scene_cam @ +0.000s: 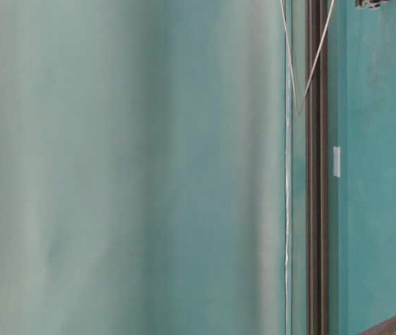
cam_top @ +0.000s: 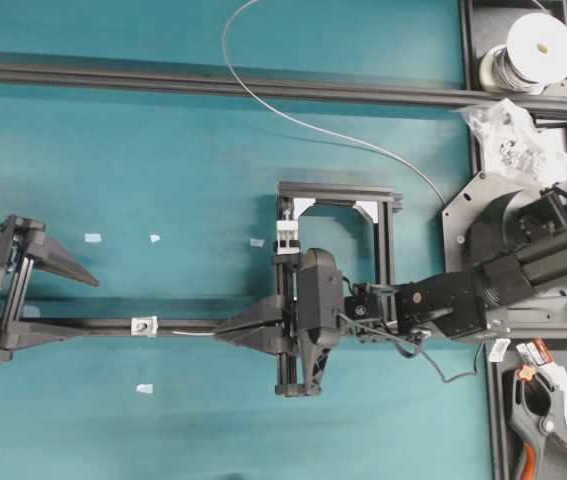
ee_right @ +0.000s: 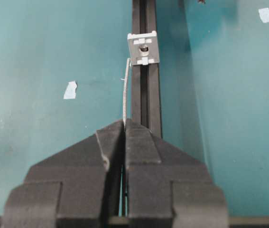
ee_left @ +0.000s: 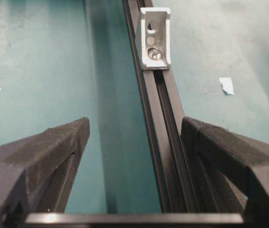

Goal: Insert the wire through the hole in the metal fitting.

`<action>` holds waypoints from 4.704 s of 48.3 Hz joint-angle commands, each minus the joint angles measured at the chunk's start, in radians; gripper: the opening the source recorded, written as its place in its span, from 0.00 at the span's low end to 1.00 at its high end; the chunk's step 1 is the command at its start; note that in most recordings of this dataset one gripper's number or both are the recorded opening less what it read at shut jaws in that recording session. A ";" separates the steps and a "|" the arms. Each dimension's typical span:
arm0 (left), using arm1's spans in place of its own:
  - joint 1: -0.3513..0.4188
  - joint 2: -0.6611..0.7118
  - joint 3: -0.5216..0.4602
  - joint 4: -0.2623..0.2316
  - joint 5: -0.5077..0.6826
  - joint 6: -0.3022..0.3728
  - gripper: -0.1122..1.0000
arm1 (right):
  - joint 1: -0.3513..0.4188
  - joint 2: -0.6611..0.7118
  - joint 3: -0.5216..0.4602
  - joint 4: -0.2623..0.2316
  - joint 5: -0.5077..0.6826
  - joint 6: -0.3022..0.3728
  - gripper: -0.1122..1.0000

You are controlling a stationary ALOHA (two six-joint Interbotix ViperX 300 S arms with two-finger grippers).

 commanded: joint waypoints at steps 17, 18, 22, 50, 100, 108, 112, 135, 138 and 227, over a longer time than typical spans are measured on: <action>-0.003 -0.015 -0.008 0.002 -0.008 0.000 0.85 | 0.003 0.021 -0.038 0.000 -0.008 0.000 0.10; -0.003 -0.015 -0.008 0.002 -0.008 0.000 0.85 | 0.005 0.021 -0.038 0.000 -0.008 0.000 0.10; -0.003 -0.015 -0.009 0.002 -0.009 0.000 0.85 | 0.003 0.021 -0.038 0.000 -0.008 0.000 0.10; -0.003 -0.015 -0.014 0.003 -0.008 0.000 0.85 | -0.021 0.037 -0.049 0.002 -0.009 -0.003 0.10; -0.003 -0.017 -0.025 0.003 -0.006 0.002 0.85 | -0.034 0.057 -0.066 0.002 -0.017 -0.006 0.10; -0.003 -0.017 -0.023 0.003 -0.006 0.002 0.85 | -0.034 0.057 -0.066 0.002 -0.017 -0.006 0.10; -0.003 -0.017 -0.025 0.003 -0.006 0.002 0.85 | -0.035 0.057 -0.067 0.000 -0.017 -0.006 0.10; -0.003 -0.017 -0.023 0.003 -0.005 0.002 0.85 | -0.041 0.083 -0.095 0.002 -0.017 -0.011 0.10; -0.003 -0.017 -0.025 0.003 -0.005 0.003 0.85 | -0.044 0.087 -0.101 0.000 -0.018 -0.011 0.10; -0.003 -0.011 -0.054 0.005 0.000 0.006 0.84 | -0.097 0.175 -0.209 -0.005 -0.037 -0.060 0.10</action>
